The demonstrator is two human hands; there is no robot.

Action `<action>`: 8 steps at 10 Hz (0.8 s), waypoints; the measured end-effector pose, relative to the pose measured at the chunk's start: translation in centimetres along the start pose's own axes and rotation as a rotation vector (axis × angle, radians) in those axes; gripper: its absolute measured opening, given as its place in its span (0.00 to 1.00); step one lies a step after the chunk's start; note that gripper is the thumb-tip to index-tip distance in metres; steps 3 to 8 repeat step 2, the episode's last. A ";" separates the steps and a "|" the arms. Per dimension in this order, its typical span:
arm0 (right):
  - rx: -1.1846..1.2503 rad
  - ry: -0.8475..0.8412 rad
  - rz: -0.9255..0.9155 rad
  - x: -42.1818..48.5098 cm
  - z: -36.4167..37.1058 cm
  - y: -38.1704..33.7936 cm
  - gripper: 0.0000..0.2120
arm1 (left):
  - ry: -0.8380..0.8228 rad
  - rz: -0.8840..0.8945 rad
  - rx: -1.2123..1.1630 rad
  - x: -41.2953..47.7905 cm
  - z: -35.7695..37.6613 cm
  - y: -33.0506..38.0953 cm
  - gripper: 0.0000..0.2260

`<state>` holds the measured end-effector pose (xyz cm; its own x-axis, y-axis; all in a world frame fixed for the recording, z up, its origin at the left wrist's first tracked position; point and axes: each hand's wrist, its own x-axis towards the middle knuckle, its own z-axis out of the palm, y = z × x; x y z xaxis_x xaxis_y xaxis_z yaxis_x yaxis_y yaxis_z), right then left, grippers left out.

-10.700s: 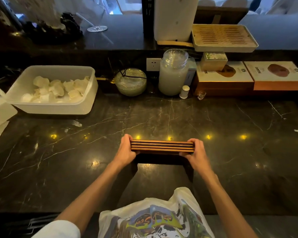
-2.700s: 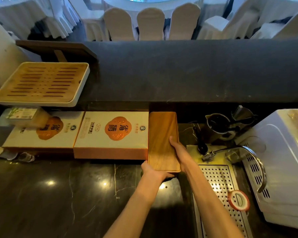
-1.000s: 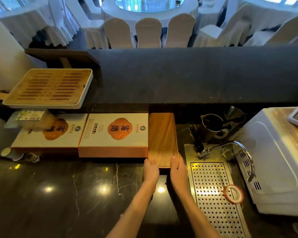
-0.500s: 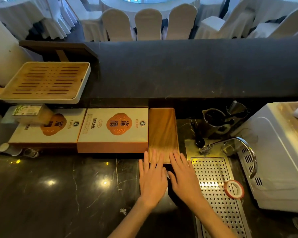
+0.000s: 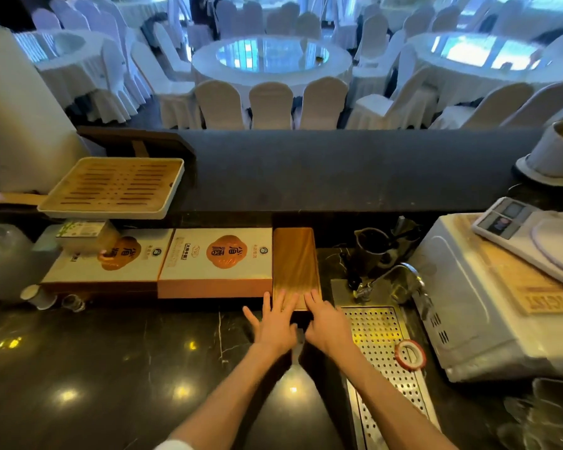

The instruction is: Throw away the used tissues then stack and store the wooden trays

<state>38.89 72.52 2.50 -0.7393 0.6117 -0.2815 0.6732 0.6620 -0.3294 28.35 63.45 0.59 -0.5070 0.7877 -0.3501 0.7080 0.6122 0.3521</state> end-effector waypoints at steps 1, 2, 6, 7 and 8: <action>0.062 -0.085 0.074 -0.2 -3.1 -1.7 0.28 | -0.031 0.029 -0.136 -1.5 -4.3 0.4 0.27; 0.238 0.123 -0.017 -3.7 -2.2 -1.5 0.27 | 0.135 0.061 -0.238 -5.3 -5.0 -1.7 0.25; 0.238 0.123 -0.017 -3.7 -2.2 -1.5 0.27 | 0.135 0.061 -0.238 -5.3 -5.0 -1.7 0.25; 0.238 0.123 -0.017 -3.7 -2.2 -1.5 0.27 | 0.135 0.061 -0.238 -5.3 -5.0 -1.7 0.25; 0.238 0.123 -0.017 -3.7 -2.2 -1.5 0.27 | 0.135 0.061 -0.238 -5.3 -5.0 -1.7 0.25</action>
